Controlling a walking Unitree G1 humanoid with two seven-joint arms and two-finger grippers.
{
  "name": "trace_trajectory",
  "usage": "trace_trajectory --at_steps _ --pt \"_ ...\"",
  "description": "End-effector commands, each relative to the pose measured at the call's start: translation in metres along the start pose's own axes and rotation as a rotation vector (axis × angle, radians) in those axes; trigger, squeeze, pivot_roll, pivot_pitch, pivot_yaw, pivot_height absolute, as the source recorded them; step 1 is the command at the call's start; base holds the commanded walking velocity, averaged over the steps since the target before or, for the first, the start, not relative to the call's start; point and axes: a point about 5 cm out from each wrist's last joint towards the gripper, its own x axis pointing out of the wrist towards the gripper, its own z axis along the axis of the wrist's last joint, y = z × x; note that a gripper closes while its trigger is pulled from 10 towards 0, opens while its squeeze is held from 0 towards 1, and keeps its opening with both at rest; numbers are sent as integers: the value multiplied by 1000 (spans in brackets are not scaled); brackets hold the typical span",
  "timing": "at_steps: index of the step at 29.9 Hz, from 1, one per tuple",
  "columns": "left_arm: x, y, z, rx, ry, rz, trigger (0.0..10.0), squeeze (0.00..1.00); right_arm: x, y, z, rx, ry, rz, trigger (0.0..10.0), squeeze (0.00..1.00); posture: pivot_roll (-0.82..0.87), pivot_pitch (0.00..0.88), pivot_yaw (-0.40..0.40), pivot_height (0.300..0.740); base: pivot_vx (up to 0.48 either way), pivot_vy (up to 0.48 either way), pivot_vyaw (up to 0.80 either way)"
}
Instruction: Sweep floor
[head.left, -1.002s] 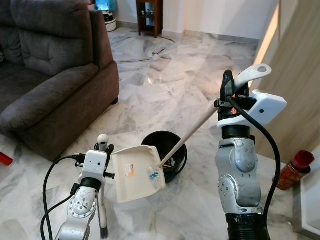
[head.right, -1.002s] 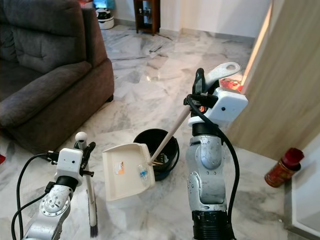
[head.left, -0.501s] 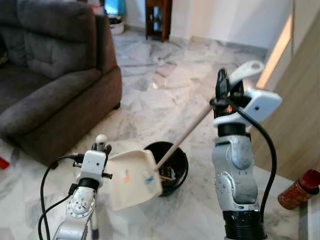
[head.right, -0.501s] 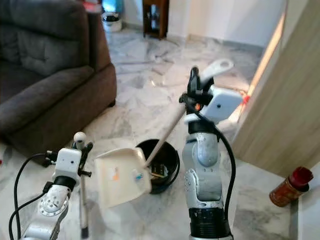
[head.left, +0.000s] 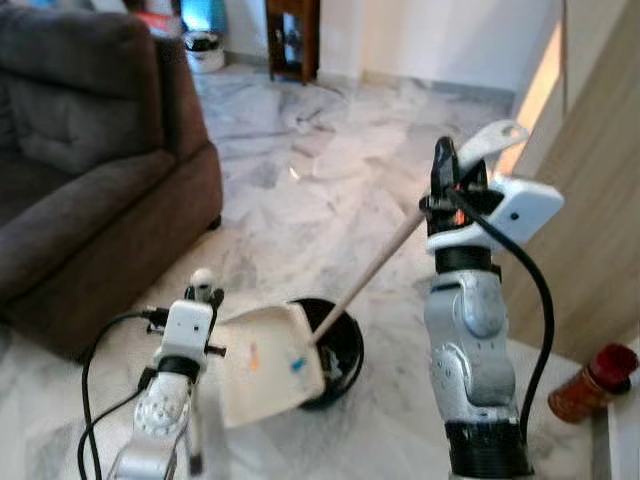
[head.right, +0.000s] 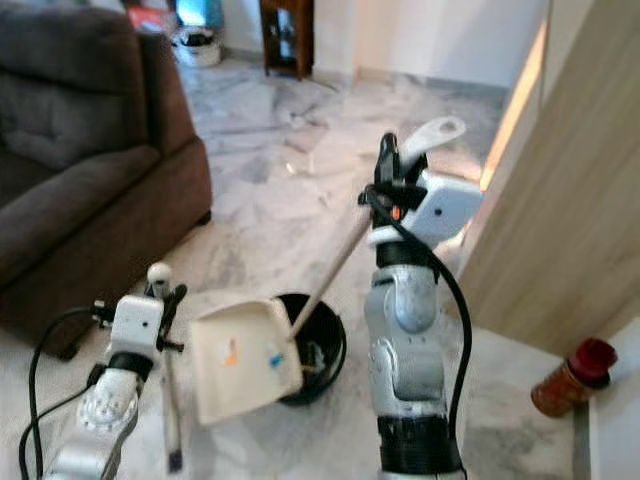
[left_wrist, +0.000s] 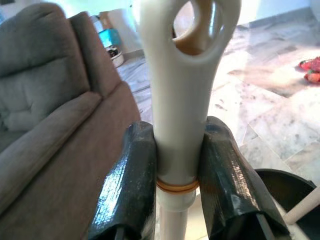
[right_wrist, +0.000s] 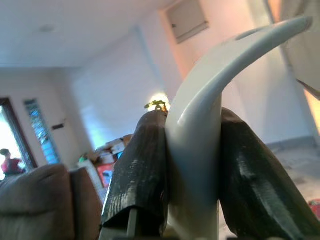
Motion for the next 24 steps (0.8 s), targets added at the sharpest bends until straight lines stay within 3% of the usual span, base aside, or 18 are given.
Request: trace_trajectory --at_steps 1,24 --pt "4 2 9 11 -46 8 10000 0 5 3 16 19 -76 10 10000 0 118 0 48 740 330 0 0" --pt "6 4 10 12 -48 19 10000 0 5 4 12 55 -46 14 10000 0 123 0 45 740 331 0 36"
